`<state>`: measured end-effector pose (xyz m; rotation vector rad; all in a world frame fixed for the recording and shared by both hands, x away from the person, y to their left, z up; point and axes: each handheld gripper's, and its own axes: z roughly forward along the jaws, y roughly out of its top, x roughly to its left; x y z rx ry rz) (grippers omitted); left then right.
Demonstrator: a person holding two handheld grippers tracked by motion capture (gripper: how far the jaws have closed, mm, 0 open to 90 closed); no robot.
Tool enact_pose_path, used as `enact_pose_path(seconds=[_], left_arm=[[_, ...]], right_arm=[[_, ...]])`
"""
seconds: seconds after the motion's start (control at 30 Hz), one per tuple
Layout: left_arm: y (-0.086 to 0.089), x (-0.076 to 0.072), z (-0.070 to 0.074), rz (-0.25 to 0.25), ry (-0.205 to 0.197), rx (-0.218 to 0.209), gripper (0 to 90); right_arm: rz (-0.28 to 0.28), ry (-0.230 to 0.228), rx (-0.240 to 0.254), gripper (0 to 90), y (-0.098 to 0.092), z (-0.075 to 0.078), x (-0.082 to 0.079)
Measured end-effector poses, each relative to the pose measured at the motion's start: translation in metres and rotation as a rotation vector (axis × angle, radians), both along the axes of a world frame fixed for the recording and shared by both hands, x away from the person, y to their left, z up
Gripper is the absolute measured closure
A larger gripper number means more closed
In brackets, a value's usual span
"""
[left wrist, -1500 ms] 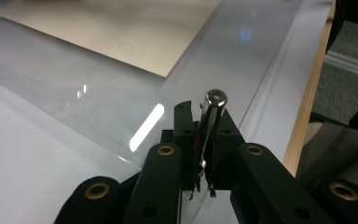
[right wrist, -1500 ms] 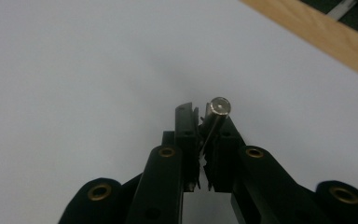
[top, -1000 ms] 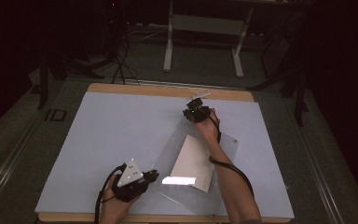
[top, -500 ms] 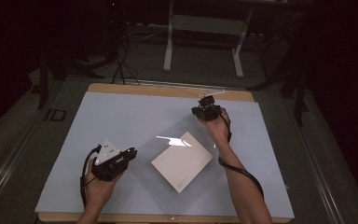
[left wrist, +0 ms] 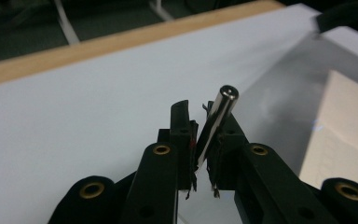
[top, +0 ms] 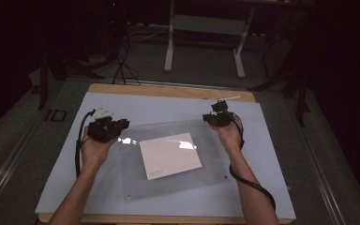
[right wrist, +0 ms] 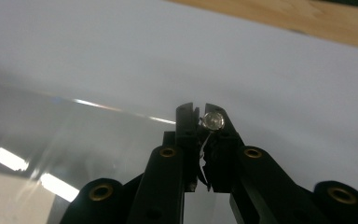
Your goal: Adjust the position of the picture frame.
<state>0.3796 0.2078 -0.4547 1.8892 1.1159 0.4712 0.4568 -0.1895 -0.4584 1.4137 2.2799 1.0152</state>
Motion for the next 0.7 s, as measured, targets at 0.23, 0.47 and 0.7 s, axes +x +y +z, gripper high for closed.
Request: enact_pose_path(seconds=[0.23,0.47,0.7], left_arm=[[-0.006,0.048,-0.035,-0.001,0.107,0.005,81.8],[-0.017,0.057,-0.061,0.017,0.167,0.020,81.9],[-0.024,0.054,-0.064,0.018,0.170,0.013,81.8]], right_arm=[[-0.026,0.050,-0.043,85.3,-0.009,-0.023,-0.004],[-0.051,0.081,-0.060,85.1,-0.014,-0.050,-0.002],[-0.051,0.053,-0.085,84.8,-0.019,-0.042,-0.009]])
